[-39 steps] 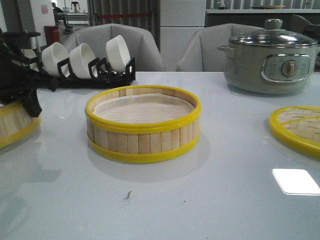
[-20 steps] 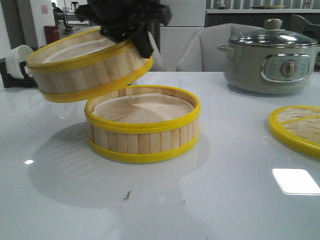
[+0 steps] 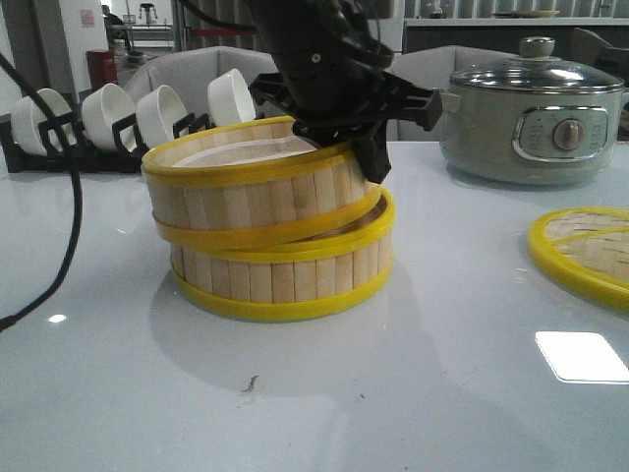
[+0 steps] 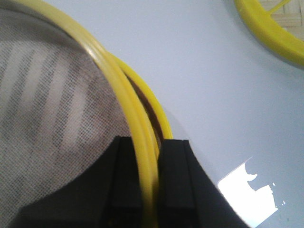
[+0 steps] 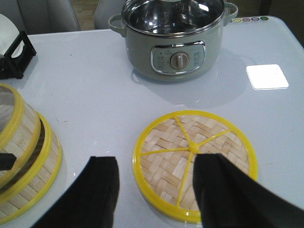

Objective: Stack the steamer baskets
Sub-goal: 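Lift the basket with the left gripper over the centre basket, then lower the basket onto the centre basket and open the left gripper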

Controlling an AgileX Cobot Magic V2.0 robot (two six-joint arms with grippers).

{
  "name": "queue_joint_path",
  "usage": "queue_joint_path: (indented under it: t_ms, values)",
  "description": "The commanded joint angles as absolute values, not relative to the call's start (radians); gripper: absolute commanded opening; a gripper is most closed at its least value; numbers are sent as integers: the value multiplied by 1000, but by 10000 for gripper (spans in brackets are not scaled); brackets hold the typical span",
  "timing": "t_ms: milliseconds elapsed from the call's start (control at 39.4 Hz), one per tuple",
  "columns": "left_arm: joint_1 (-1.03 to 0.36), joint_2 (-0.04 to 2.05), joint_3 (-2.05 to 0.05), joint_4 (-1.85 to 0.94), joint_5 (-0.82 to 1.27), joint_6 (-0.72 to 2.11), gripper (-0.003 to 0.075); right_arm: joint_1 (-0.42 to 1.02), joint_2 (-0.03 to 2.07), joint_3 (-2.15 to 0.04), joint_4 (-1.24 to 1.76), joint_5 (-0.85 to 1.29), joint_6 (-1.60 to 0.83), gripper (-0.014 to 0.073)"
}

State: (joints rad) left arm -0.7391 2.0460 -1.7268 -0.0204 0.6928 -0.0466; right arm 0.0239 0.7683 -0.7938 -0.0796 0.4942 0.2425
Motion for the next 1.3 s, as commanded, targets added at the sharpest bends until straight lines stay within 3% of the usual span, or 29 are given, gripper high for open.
queue_joint_path:
  t_ms: [0,1270]
  values:
    - [-749,1991,-1768,-11,621,-44,86,20,767,-830,-92,412,233,465]
    - [-778,2000,-1768,-100,598,-44,86,20,767,-830,-91,399,234,465]
